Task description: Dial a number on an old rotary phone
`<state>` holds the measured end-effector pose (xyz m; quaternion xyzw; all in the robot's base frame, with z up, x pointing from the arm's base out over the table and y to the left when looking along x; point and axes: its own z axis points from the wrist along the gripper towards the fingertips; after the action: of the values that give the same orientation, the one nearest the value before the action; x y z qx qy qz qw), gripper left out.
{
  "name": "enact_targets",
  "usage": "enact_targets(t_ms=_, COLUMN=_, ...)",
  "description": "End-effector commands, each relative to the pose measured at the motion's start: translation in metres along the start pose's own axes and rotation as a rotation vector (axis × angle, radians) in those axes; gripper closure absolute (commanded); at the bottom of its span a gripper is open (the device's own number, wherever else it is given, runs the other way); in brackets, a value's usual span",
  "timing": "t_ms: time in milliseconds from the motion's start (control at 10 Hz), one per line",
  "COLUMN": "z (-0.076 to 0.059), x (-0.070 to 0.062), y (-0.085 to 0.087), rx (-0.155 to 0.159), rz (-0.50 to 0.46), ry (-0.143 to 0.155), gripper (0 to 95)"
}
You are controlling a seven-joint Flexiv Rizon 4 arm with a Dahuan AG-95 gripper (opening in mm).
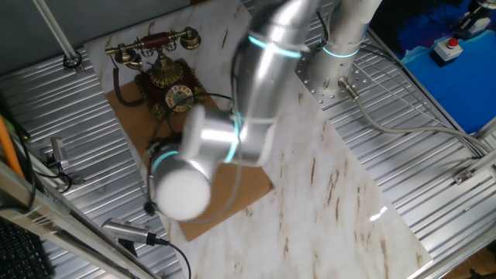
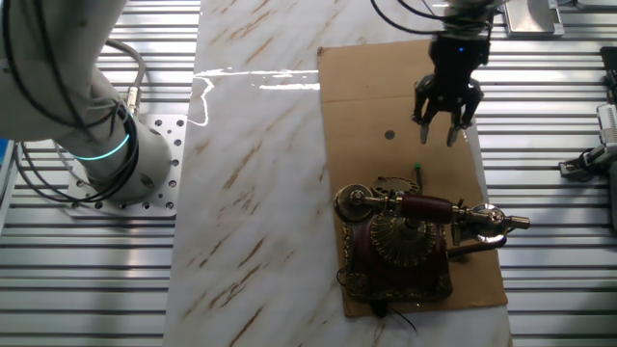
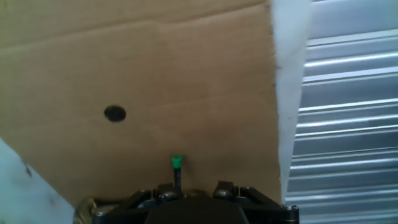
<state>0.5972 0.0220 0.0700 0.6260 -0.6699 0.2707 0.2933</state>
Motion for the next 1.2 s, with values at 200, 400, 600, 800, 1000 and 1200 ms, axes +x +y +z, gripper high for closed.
enact_targets(t_ms=200, z=0.0001, x=0.0000, y=0.0013, rx=0.018, rz=0.100, ry=-0.338, gripper=57.0)
enact_targets(t_ms=400, z=-0.0004, x=-0.0002, y=0.0010, rx=0.023, rz=0.108, ry=-0.355, gripper=57.0)
enact_targets(t_ms=600, z=-0.0008, x=-0.0002, y=0.0011, rx=0.024, rz=0.107, ry=-0.369, gripper=57.0)
enact_targets(t_ms=800, z=-0.0023, x=-0.0003, y=0.0023, rx=0.025, rz=0.110, ry=-0.377, gripper=57.0)
enact_targets(t_ms=1000, z=-0.0039, x=-0.0007, y=0.0033, rx=0.022, rz=0.118, ry=-0.401, gripper=57.0)
enact_targets(t_ms=1200, z=-0.0055, x=-0.0013, y=0.0043, rx=0.027, rz=0.135, ry=-0.441, gripper=57.0)
